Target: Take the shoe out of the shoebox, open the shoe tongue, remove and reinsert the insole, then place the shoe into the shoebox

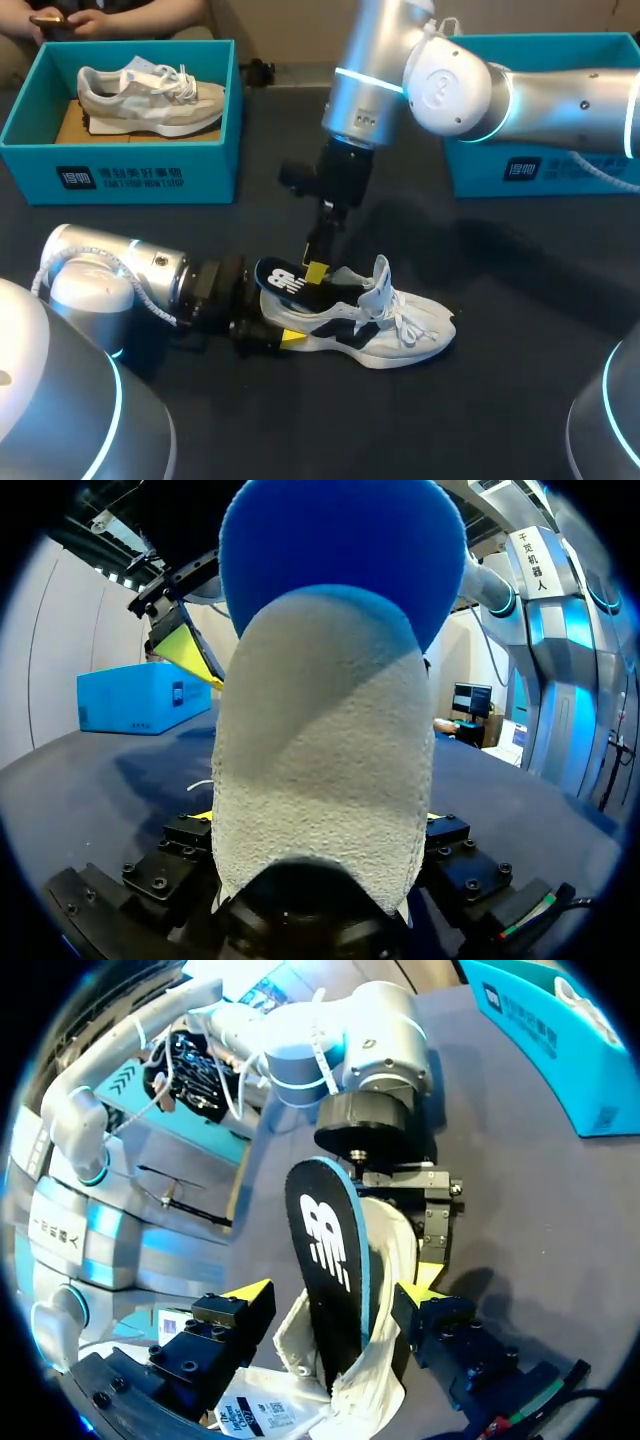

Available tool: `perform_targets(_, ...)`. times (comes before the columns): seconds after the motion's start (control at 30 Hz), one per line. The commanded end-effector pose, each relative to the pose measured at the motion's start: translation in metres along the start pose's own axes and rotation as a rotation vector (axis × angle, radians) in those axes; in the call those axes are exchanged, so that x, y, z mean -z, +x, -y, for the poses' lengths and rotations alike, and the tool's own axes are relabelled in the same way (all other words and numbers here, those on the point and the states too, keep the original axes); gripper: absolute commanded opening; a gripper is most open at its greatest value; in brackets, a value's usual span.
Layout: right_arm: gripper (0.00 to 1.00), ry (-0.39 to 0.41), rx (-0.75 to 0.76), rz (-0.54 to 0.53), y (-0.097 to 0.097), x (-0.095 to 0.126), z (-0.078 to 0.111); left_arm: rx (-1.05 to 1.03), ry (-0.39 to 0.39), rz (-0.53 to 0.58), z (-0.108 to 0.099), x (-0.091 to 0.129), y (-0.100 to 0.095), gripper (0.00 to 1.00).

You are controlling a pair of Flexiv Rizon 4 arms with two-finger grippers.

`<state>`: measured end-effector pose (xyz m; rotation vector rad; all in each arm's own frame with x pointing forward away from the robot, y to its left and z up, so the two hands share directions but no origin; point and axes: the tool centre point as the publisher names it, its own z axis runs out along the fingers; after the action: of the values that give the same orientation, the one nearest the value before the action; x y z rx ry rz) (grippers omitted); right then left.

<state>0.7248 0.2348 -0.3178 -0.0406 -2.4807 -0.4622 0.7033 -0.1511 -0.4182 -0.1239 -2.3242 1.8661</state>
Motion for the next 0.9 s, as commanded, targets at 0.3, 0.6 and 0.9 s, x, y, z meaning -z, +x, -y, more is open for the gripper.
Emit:
perform_targets(0.3,0.94,-0.020,-0.017,-0.105,-0.003,-0.003,-0.005,0.001,-0.003,0.000,0.000,-0.001,-0.001,0.00)
perform_targets(0.6,0.62,-0.020,-0.013,-0.134,0.000,-0.009,-0.006,0.001,-0.003,0.000,0.000,-0.001,-0.001,0.00)
perform_targets(0.9,0.48,-0.028,-0.015,-0.148,0.007,-0.016,-0.002,0.001,-0.003,0.000,0.000,-0.001,-0.001,0.00)
